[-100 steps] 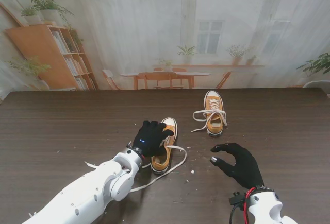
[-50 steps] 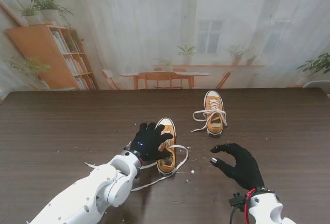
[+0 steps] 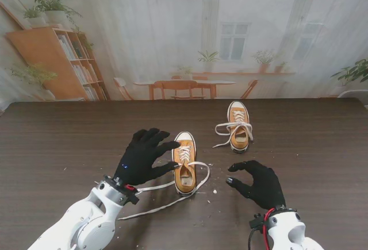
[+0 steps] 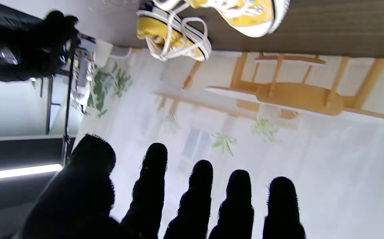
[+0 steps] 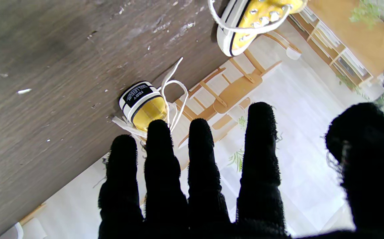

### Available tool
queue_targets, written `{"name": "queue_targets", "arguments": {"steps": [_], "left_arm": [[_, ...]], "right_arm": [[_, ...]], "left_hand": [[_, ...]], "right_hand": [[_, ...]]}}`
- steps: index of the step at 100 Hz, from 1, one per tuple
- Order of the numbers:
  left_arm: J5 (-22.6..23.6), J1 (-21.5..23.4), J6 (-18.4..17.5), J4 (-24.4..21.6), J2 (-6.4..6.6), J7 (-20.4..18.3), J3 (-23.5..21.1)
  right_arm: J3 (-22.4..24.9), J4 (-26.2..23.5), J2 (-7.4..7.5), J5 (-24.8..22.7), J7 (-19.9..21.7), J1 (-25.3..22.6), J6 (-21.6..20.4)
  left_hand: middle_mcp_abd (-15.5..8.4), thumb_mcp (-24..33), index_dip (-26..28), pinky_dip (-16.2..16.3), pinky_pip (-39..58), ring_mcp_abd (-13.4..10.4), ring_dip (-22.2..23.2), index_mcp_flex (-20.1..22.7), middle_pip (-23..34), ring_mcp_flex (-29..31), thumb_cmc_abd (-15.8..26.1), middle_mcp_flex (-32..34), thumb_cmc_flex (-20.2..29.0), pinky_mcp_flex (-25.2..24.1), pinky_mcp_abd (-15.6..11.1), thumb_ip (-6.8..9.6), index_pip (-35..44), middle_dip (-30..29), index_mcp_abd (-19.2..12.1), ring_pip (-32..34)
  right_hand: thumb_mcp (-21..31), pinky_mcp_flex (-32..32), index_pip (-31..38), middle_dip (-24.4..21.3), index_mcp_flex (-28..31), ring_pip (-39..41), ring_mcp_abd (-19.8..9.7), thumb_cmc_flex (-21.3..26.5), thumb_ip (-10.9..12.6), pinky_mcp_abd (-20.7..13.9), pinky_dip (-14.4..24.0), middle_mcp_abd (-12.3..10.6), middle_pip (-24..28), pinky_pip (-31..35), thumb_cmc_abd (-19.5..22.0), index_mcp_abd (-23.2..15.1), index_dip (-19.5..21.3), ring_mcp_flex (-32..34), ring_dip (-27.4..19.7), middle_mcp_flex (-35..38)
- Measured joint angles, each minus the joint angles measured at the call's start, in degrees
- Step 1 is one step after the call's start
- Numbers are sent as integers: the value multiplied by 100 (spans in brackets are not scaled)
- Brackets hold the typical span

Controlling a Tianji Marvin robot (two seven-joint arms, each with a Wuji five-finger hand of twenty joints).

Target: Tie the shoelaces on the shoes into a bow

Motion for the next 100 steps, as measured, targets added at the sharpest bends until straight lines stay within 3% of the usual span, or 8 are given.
{"name": "queue_targets", "arguments": {"steps": [12, 24, 29, 49, 53, 63, 100], "left_arm": [[-289, 148, -174, 215, -30, 316, -312], [-827, 151, -1038, 702, -104, 136, -696], [-911, 134, -1220, 897, -106, 53, -786], [-1004, -45, -1177, 1708, -110, 384, -834], [-1103, -87, -1244, 1845, -115, 337, -858], [-1093, -136, -1303, 1980, -104, 74, -958], [-1118, -70, -1147, 1873, -113, 367, -938]], "right_arm": [[-237, 140, 39, -279, -92, 204, 216], [-474, 223, 76, -599, -106, 391, 477], [-577, 262, 94, -713, -106, 476, 583], [-854, 369, 178, -1423, 156, 820, 979], [-895, 394, 204, -1470, 251, 904, 1001], [-1050, 511, 252, -1467, 308, 1163, 1131], [-1912, 1381, 279, -1392, 568, 2426, 1492]], "left_hand": [[0, 541, 1, 0, 138, 63, 0, 68, 49, 129, -144, 176, 32, 53, 5, 0, 58, 0, 6, 75], [0, 713, 1, -7, 170, 48, 0, 65, 62, 130, -207, 203, 19, 53, 157, 0, 87, 0, 15, 76], [0, 959, 1, -52, 170, 14, 0, 62, 74, 130, -395, 203, 5, 53, 157, 0, 93, 0, 15, 83], [-29, 2376, 1, -130, 93, -54, -1, -41, 150, 130, -1184, 123, -24, 52, 166, -101, 47, 0, 22, 83], [-29, 2510, -4, -135, 59, -55, -2, -40, 150, 130, -1216, 94, -24, 50, 217, -157, 86, -1, 153, 83], [-35, 2573, -4, -135, 16, -65, -3, -40, 197, 130, -1334, 44, -24, 49, 217, -164, 95, -1, 168, 83], [-36, 2574, -4, -136, -2, -66, -4, -38, 213, 129, -1325, 43, -24, 49, 217, -164, 171, -1, 168, 85]], "right_hand": [[78, 58, -109, 0, -172, 29, 0, 64, 0, 2, 0, 0, 0, 66, -121, 81, 0, 77, 0, 0], [44, 89, -109, 0, -414, 91, 0, 64, 0, 10, 0, 0, 1, 137, -147, 163, 0, 86, 2, 0], [58, 137, -103, 0, -546, 178, 0, 64, 0, 16, 0, 0, 65, 214, -215, 211, 0, 95, 62, 0], [115, 316, -49, 56, -1080, 552, -18, 120, 0, 67, 5, -3, 409, 524, -476, 346, 0, 264, 226, -139], [175, 372, 8, 129, -1119, 598, -47, 120, 0, 67, 64, -21, 495, 566, -558, 346, 0, 266, 282, -149], [352, 468, 42, 214, -1191, 829, -75, 278, 0, 76, 165, -42, 742, 726, -747, 347, -13, 267, 361, -300], [698, 622, 250, 311, -1175, 1245, -141, 285, 0, 129, 447, -60, 1111, 953, -1113, 304, -78, 364, 494, -300]]}}
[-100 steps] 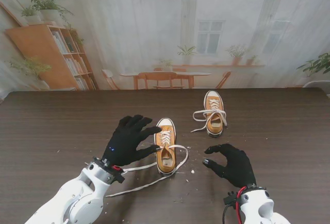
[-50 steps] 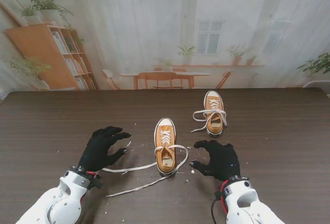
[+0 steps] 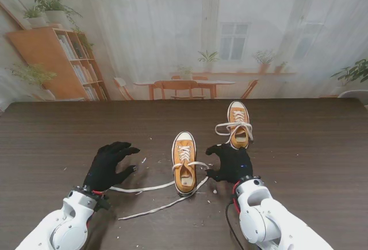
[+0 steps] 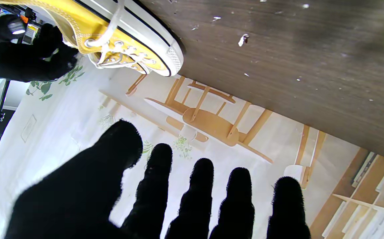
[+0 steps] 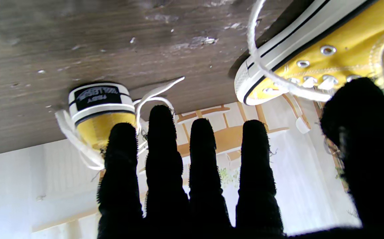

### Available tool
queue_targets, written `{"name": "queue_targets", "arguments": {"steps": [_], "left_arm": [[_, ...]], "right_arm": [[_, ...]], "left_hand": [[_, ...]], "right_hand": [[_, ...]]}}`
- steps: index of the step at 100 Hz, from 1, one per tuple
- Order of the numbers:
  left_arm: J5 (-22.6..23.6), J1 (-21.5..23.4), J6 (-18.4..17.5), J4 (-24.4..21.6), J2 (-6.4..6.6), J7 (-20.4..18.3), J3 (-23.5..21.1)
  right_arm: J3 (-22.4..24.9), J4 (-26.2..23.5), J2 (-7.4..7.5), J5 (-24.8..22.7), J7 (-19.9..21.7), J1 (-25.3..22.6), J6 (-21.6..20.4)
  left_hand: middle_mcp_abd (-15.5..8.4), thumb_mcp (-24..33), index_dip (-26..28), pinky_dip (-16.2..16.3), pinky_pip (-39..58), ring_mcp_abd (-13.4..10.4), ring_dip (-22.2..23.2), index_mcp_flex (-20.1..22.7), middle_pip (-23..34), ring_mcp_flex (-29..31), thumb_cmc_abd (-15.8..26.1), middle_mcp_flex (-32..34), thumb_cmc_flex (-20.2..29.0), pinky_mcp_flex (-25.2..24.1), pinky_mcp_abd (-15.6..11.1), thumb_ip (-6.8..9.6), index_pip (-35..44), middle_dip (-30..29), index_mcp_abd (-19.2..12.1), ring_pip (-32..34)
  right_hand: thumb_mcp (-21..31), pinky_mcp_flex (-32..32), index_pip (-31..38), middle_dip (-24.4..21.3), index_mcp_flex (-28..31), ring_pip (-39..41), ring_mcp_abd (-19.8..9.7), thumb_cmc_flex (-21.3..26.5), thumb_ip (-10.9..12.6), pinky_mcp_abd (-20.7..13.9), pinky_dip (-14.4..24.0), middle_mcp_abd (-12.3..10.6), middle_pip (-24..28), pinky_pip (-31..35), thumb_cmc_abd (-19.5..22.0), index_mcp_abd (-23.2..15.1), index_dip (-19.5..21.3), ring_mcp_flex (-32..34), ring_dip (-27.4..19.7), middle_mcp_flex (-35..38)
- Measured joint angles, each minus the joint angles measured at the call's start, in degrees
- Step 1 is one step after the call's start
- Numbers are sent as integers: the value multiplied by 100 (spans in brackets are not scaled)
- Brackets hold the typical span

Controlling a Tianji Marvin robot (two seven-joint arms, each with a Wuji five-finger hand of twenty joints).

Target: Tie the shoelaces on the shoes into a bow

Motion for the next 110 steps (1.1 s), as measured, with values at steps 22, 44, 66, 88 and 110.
{"name": "queue_targets", "arguments": {"steps": [22, 44, 66, 88, 110], "left_arm": [[75, 82, 15, -123, -1, 25, 2], [37, 84, 3, -113, -14, 84, 18], [-53, 72, -6, -95, -32, 92, 56], [-132, 72, -20, -92, -56, 111, 61], [-178, 77, -99, -97, -70, 137, 77]], "right_arm": [[-547, 625, -56, 381, 37, 626, 47], [-769, 1187, -269, 857, -423, 923, 51], [-576, 1177, -402, 1535, -376, 854, -119], [-17, 591, -529, 2853, -324, 378, -730], [275, -190, -650, 4430, 130, 65, -367]], "left_hand": [[0, 1, 0, 0, -12, 0, -1, 3, 3, 0, 0, 0, 0, 0, 0, 0, 56, 0, 0, 68], [0, 1, 0, 0, -15, 0, -1, 7, 52, 0, 96, 0, -1, 0, 0, -1, 88, -1, 0, 68], [0, 1, 0, 0, -46, 0, -1, 24, 52, 0, 135, 0, -2, 0, 0, -1, 184, -1, 0, 69], [0, 1, 0, 0, -46, 0, -1, 65, 53, 0, 271, 0, -2, 0, 0, -1, 257, -1, 0, 69], [0, -113, 0, 0, -46, 0, -1, 103, 54, 0, 271, 1, -3, 0, 0, -1, 293, 0, 0, 70]], "right_hand": [[244, 60, 209, 1, 544, 2, -2, 190, 0, 43, 9, -9, 61, 3, -146, -186, 0, 7, 0, 0], [408, 251, 1387, 4, 1593, 101, -7, 872, -555, 109, 11, -13, 82, 120, -391, -482, -427, 267, 0, 419], [529, 338, 2222, 4, 2530, 76, -6, 1104, -579, 129, 11, -122, 136, 172, -233, -579, -120, 454, 0, 1080], [605, -150, 2297, -1, 2258, -191, 177, 1385, -632, 146, -214, 79, 60, -209, 110, 19, 944, 355, 0, 1078], [598, 68, 2567, -119, 1972, -271, 453, 1525, -633, 364, -297, 404, -231, -225, 394, 459, 1341, 889, -27, 2207]]}}
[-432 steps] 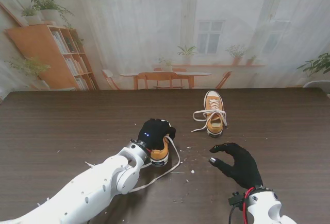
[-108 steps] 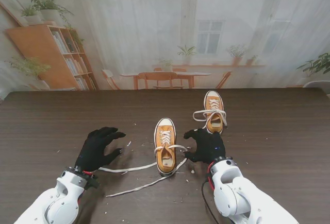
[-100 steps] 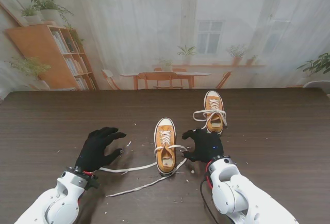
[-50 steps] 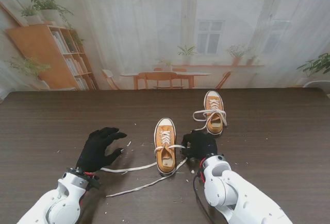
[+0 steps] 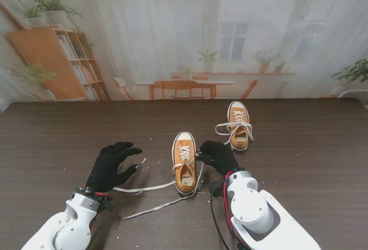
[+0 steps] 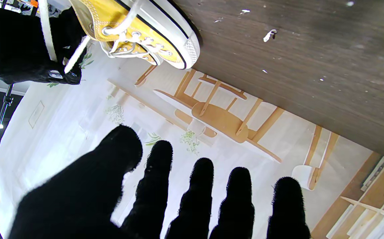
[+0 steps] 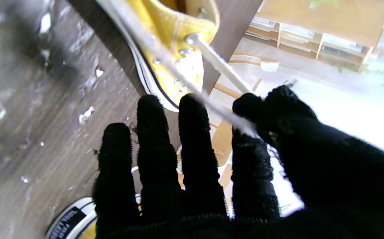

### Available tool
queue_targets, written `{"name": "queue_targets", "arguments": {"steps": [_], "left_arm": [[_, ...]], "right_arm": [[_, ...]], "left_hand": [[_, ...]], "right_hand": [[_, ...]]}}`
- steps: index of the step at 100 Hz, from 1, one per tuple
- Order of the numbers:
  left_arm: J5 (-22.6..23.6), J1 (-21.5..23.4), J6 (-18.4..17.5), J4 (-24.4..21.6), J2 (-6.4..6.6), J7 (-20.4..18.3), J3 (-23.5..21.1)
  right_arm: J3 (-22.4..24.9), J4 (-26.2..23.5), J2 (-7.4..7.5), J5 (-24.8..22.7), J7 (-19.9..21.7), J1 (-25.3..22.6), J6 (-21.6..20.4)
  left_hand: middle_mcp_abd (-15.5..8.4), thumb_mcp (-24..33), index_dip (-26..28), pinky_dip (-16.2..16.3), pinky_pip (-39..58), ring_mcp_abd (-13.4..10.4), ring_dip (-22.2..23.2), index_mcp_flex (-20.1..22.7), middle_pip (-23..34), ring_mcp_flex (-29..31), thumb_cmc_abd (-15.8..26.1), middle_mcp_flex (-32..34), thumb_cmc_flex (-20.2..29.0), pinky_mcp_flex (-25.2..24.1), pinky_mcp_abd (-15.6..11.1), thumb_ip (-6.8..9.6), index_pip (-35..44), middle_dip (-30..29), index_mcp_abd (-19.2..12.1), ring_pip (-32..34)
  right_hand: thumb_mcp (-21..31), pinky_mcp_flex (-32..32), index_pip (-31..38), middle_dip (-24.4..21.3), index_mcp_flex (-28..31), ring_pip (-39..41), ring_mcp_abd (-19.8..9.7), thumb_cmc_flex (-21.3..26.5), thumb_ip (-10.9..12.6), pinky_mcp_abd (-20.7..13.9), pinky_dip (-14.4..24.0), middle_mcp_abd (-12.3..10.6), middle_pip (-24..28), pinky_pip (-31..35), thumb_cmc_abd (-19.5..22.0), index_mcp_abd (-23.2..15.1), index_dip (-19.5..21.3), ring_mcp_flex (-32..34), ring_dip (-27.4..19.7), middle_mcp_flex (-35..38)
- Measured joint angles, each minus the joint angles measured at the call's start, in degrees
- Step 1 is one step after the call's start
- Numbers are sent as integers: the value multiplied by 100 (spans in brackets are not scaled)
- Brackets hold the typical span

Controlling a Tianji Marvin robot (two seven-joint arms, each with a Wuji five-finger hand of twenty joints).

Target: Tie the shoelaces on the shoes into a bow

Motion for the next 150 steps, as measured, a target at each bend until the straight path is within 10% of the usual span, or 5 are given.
{"name": "queue_targets", "arguments": {"steps": [61, 104, 121, 130, 150], "left_arm": [[-105, -1, -170, 16, -26, -9, 38], [-212, 52, -251, -4, -53, -6, 4], [-237, 58, -257, -19, -55, -39, 6], [-259, 59, -257, -27, -55, -60, 11], [-214, 65, -227, -80, -44, -63, 53]], "right_arm": [[257, -475, -289, 2053, -366, -235, 768], [597, -898, -399, 3834, -352, -401, 1282], [738, -949, -401, 3578, -107, -422, 1530], [763, -986, -291, 2473, 640, -440, 1748], [743, -1162, 237, 495, 1530, -549, 1605]], "left_hand": [[0, -1, 0, 0, 0, 1, -1, 72, 14, 0, 0, 60, 0, 0, 0, 0, 107, 0, 0, 128], [0, -106, 2, -6, 0, 4, -1, 130, 14, 0, 7, 110, 0, -7, 0, 0, 142, 0, 1, 129], [0, -106, 2, -64, 13, 4, -1, 130, 14, 0, 7, 111, 0, -16, 0, 0, 142, 0, 1, 132], [0, -107, 2, -86, 30, 5, -1, 130, 14, 0, 7, 111, 0, -18, 0, 0, 142, 0, 1, 133], [0, -108, 2, -143, 74, 72, -1, 130, 17, 1, 70, 159, 0, -59, 0, 0, 142, 0, 1, 177]], "right_hand": [[8, 1137, 158, 255, -46, 1219, 209, 210, 0, 417, -42, -12, 1203, 559, -26, 674, -14, 1825, 520, 2083], [8, 3511, 221, 826, -55, 4585, 163, 216, 0, 1422, -472, -177, 2444, 2161, -10, 872, -127, 1979, 1274, 2083], [-11, 4203, 289, 1027, -214, 6418, -288, 215, 0, 1414, 1776, -346, 2444, 3899, 62, 706, -137, 1988, 2373, 2039], [-140, 4430, 292, 1176, -216, 7110, -573, 212, 0, 986, 2788, -389, 2444, 4580, 163, 480, -210, 1989, 2735, 1964], [-140, 4531, 291, 1534, -211, 7389, -681, 211, 0, 554, 3200, -452, 2510, 4683, 153, 410, -274, 1990, 2889, 1906]]}}
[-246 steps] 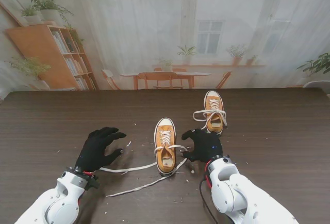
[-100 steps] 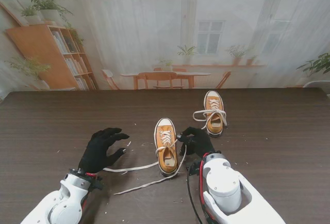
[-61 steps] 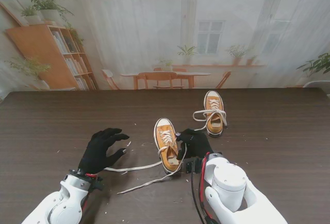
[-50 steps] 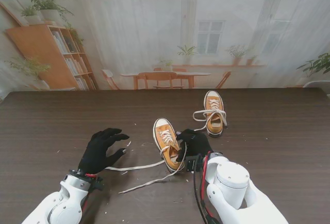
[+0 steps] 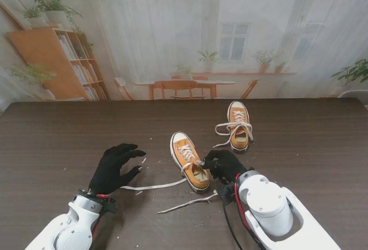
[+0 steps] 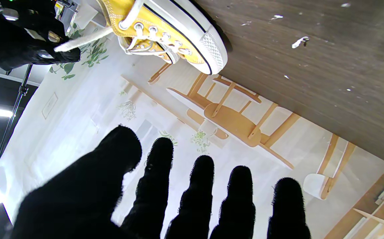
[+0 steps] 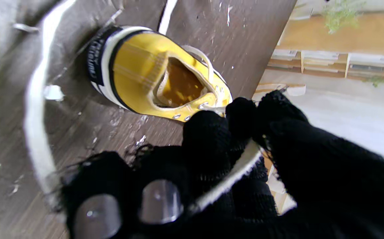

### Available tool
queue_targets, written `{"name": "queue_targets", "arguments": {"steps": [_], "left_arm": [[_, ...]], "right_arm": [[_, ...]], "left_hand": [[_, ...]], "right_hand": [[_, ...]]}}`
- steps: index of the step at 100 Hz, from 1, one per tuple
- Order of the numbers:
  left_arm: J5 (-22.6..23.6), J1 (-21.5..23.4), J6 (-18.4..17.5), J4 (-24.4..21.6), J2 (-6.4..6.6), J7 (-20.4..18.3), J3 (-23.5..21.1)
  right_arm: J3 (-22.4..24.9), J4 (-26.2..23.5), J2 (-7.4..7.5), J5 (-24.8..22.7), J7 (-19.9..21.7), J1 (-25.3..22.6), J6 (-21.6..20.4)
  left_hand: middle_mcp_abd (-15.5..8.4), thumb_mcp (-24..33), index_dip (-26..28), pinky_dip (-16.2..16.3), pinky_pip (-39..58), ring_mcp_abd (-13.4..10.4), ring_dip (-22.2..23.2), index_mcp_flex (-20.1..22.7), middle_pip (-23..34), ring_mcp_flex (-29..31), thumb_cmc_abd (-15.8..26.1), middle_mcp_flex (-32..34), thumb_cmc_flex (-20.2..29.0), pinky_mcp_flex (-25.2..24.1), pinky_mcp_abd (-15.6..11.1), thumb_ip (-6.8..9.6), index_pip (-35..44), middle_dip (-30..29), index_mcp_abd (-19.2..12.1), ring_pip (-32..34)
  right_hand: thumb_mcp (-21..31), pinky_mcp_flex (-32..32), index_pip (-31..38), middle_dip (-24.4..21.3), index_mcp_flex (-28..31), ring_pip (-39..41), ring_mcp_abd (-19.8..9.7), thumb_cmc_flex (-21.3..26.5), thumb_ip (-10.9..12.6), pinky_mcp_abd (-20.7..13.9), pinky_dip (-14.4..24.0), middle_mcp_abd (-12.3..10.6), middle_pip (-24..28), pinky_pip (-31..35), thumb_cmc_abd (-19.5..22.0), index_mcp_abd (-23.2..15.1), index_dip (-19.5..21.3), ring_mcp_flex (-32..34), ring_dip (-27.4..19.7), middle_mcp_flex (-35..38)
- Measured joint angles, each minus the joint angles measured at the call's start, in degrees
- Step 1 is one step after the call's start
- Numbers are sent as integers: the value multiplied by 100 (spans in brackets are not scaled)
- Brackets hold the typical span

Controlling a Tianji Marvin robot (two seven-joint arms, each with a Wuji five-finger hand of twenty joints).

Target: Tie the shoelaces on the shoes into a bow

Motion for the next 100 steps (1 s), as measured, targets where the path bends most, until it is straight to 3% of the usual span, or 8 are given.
{"name": "queue_targets", "arguments": {"steps": [15, 27, 35, 52, 55, 70, 84, 100], "left_arm": [[116, 73, 353, -327, 33, 13, 140], [243, 90, 696, -619, 71, -77, 286], [240, 117, 1434, -943, 115, -424, 438], [-68, 155, 3793, -1731, 200, -1004, 1242], [-21, 133, 4028, -1749, 189, -983, 1393], [209, -95, 4194, -1567, 114, -958, 1846], [441, -477, 4974, -1510, 121, -1229, 2321], [409, -1015, 5370, -1171, 73, -1228, 2797]], "right_arm": [[173, -340, 311, -283, 1079, -108, -93], [196, -421, 437, -430, 1211, -100, -355], [226, -414, 452, -550, 1208, -67, -425], [401, -292, 427, -476, 1114, -40, -520], [428, -268, 425, -454, 1092, -45, -529], [555, -193, 418, -346, 1085, -103, -555], [640, -152, 417, -268, 1107, -153, -583], [748, -139, 416, -86, 1130, -225, -629]], "left_hand": [[0, 0, 0, 0, 237, 74, 0, 0, 68, 232, 0, 126, 0, 82, 1, 0, -6, 0, 0, 146], [0, -152, 0, 241, 821, 77, 69, 1, 147, 304, 4, 205, 0, 166, 2, 0, -137, 94, 0, 357], [1, -295, 0, 354, 1194, 90, 163, -19, 214, 304, 5, 205, 0, 184, 2, 0, -291, 183, 0, 523], [94, -800, -46, 405, 1526, 222, 226, -84, 278, 300, 22, 123, 4, 123, 9, 0, -576, 274, 10, 593], [140, -858, -59, 405, 1566, 236, 226, -74, 313, 300, 21, 123, 4, 123, 11, 0, -572, 279, 275, 603], [140, -959, -60, 442, 1846, 239, 236, -70, 389, 300, -18, 123, 4, 191, 11, 24, -593, 345, 488, 756], [146, -1023, -60, 589, 2354, 302, 421, 9, 506, 304, -102, 125, 3, 445, 12, 54, -586, 481, 500, 1038], [180, -1018, 180, 947, 3191, 370, 770, 149, 883, 556, -469, 207, 0, 869, 12, 57, -304, 867, 500, 1594]], "right_hand": [[0, 16, -77, 250, 2, 65, -136, 0, 0, -203, 25, -142, 150, 2, 2, 0, -3, 1, 135, 0], [0, 27, -80, 317, 3, 66, -191, 0, 0, -211, 36, -199, 157, 2, 3, 0, -4, 1, 141, 0], [0, 52, -81, 320, 17, 66, -197, 0, 0, -212, 76, -205, 157, 4, 4, 0, -4, 1, 142, 0], [-1, 54, -95, 323, 63, 66, -198, 0, 0, -215, 80, -206, 157, 6, 4, -24, -4, 1, 143, 0], [-1, 54, -130, 324, 64, 66, -198, 0, 0, -215, 80, -206, 157, 7, 4, -55, -4, 1, 143, 0], [-105, 54, -139, 325, 66, 66, -198, 0, 0, -215, 80, -206, 157, 8, 11, -71, -4, 2, 143, 0], [-108, 54, -141, 332, 66, 66, -198, 0, 1, -215, 80, -206, 157, 9, 13, -74, -4, 2, 143, 0], [-165, 55, -149, 385, 66, 67, -198, 0, 2, -215, 80, -207, 157, 10, 73, -75, -4, 2, 143, 0]]}}
